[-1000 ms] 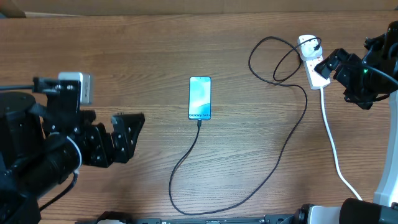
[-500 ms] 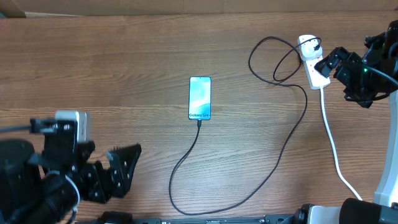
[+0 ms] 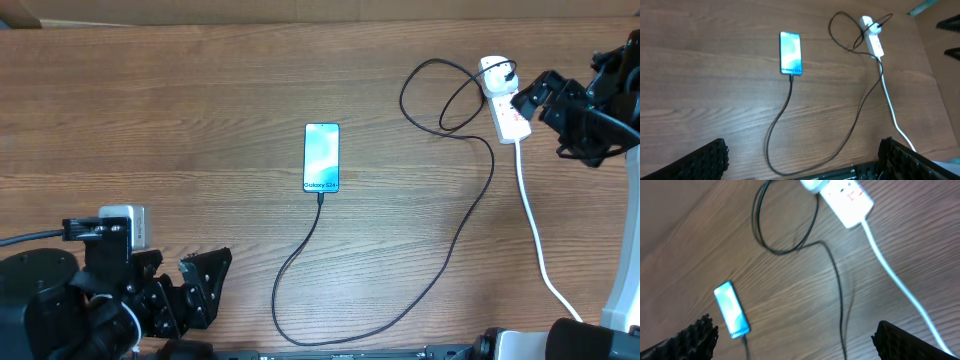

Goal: Plug charger to phone and switch on socket
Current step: 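Move the right gripper over the white power strip's switch beside the charger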

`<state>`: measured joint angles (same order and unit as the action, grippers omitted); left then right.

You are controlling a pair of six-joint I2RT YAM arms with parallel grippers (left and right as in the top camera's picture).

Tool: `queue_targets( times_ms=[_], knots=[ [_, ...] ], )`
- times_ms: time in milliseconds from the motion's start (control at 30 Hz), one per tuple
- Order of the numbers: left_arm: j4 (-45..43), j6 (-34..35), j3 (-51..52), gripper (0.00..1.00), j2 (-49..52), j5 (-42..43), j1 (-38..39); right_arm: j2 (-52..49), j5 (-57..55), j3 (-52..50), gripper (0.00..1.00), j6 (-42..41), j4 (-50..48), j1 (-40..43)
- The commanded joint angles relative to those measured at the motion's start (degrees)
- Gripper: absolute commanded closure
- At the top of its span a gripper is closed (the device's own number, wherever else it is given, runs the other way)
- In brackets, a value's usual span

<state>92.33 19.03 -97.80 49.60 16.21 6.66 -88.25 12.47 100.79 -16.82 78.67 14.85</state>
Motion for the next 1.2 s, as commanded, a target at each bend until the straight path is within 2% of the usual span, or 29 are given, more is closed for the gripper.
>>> queue_targets(
  times_ms=[0,200,433,567,733,1167],
  knots=[
    [-1.1,3.1,2.8,0.00,-0.3,-3.9,0.1,1.0,-4.6,1.7,0.00,0.4,-1.0,-0.1],
    [-4.2,5.0,6.2,0.00,-0.2,-6.0,0.1,1.0,-7.1,1.7,0.00,0.4,-3.7,-0.1],
    [-4.7,5.0,7.8,0.00,0.9,-12.0,0.1,0.9,-7.1,1.6,0.00,0.4,-11.3,-0.1],
    [-4.7,5.0,7.8,0.00,1.4,-12.2,0.1,-0.6,-13.0,1.6,0.00,0.4,-13.8,-0.1],
    [-4.7,5.0,7.8,0.00,1.6,-12.2,0.1,-5.5,-20.5,1.6,0.00,0.4,-18.2,-0.1],
    [-4.1,5.0,7.8,0.00,1.7,-12.2,0.1,-21.9,-29.2,1.6,0.00,0.6,-29.4,0.0]
  ],
)
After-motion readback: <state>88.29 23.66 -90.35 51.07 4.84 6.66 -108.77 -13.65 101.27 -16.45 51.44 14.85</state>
